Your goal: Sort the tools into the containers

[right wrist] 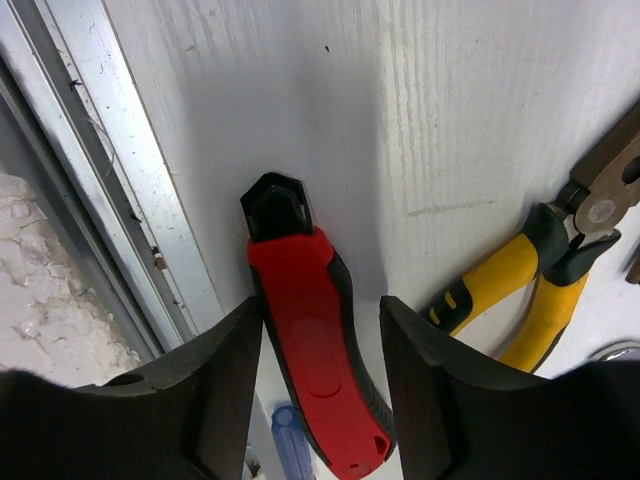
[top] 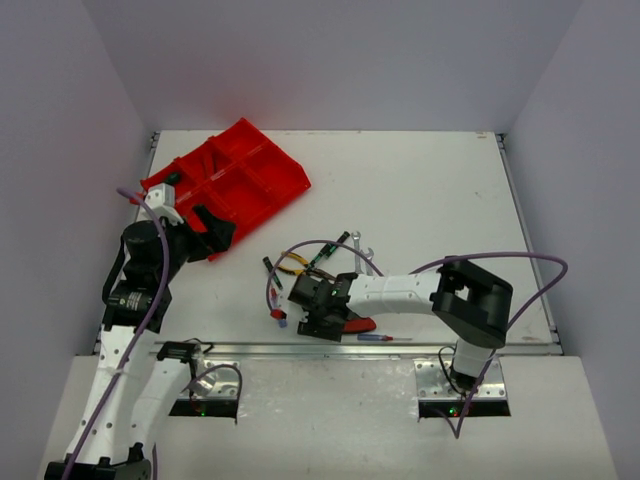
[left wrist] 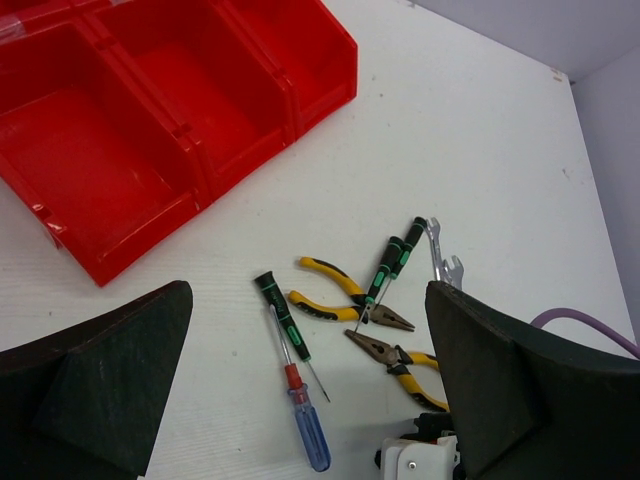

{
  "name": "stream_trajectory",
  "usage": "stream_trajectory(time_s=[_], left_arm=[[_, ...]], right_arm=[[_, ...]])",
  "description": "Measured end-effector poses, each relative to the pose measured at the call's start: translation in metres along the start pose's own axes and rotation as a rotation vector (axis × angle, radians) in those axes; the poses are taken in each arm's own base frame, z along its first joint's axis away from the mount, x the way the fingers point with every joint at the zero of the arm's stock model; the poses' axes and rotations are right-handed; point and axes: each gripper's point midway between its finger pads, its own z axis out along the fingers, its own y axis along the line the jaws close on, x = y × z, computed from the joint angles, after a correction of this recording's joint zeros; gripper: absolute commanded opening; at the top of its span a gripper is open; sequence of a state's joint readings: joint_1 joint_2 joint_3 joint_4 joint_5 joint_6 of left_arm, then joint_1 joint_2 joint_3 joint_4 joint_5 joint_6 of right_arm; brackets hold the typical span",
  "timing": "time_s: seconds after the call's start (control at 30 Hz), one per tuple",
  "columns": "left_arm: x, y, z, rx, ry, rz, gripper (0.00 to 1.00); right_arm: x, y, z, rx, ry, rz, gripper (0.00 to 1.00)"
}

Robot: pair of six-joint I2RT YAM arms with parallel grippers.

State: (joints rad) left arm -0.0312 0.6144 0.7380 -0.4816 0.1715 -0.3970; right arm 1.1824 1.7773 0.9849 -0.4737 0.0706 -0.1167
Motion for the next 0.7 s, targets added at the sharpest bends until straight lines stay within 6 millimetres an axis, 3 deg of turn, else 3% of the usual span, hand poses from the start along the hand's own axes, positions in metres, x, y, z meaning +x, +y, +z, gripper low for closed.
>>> stream_trajectory(time_s=[0.33, 0.57, 0.7], left_arm=[[0.002, -0.002, 0.000, 0.007, 0.007, 0.003, 1.00], [0.004, -0.002, 0.002, 0.007, 0.019, 0.003, 1.00], [0.004, -0.002, 0.003, 0.006, 0.019, 0.003, 1.00]], right_arm=[[-0.004, -0.004, 0.001, 0.008, -0.008, -0.043, 0.20], [-0.008, -0.009, 0.000, 0.025, -0.014, -0.074, 0.16], [-0.018, -0.014, -0.012, 0.045, -0.043, -0.085, 0.14]])
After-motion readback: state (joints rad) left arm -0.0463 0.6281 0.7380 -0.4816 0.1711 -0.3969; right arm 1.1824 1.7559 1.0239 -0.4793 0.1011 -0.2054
